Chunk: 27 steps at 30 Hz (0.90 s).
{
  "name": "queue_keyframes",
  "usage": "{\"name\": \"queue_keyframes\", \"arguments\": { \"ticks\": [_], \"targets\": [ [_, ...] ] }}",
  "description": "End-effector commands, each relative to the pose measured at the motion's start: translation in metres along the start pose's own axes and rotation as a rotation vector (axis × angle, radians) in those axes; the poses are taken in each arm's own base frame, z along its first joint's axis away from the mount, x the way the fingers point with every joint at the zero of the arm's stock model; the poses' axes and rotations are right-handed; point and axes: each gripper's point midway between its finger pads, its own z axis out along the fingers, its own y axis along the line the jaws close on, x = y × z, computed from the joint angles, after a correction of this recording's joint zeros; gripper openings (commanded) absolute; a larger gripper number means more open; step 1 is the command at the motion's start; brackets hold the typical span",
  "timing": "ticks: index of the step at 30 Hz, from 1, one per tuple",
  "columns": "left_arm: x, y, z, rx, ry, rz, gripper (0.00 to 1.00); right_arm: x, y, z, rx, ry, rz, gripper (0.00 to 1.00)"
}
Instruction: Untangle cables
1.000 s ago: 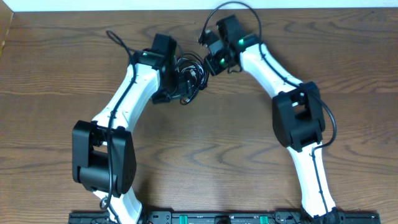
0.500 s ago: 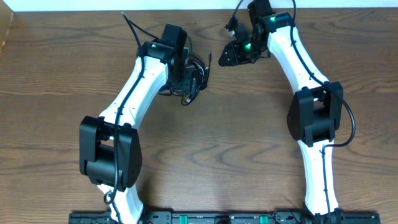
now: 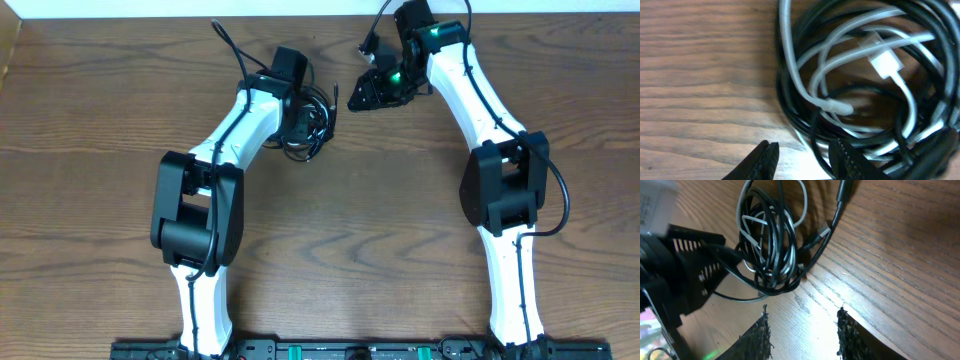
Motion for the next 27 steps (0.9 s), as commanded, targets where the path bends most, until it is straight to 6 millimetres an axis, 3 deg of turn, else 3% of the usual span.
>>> {"name": "queue_keyframes", "arguments": {
  "ticks": [1,3,5,7,13,18,20,27],
  "targets": [
    [-0.002,0.024,0.011,-0.041,0.005,-0.141,0.24,0.001,0.000,0.003,0.005,0.006,0.035,0.42],
    [0.002,0.024,0.019,0.004,0.036,-0.175,0.12,0.006,-0.001,0.007,0.005,0.021,0.063,0.44],
    [0.006,0.020,0.025,0.049,0.062,-0.199,0.08,0.011,-0.004,0.013,0.005,0.037,0.125,0.43],
    [0.010,0.018,0.030,0.078,0.086,-0.238,0.08,0.013,-0.006,0.021,-0.016,0.036,0.181,0.43],
    [0.017,0.007,0.038,0.172,0.137,-0.284,0.07,0.011,0.021,0.039,-0.222,0.026,0.237,0.39],
    [0.022,0.000,0.042,0.191,0.182,-0.451,0.07,0.008,0.026,0.057,-0.231,0.028,0.427,0.38],
    [0.027,-0.008,0.046,0.228,0.220,-0.531,0.08,0.002,0.030,0.063,-0.242,0.010,0.489,0.29],
    [0.031,-0.032,0.048,0.303,0.240,-0.521,0.08,0.000,0.018,0.075,-0.123,-0.025,0.632,0.25]
  ]
}}
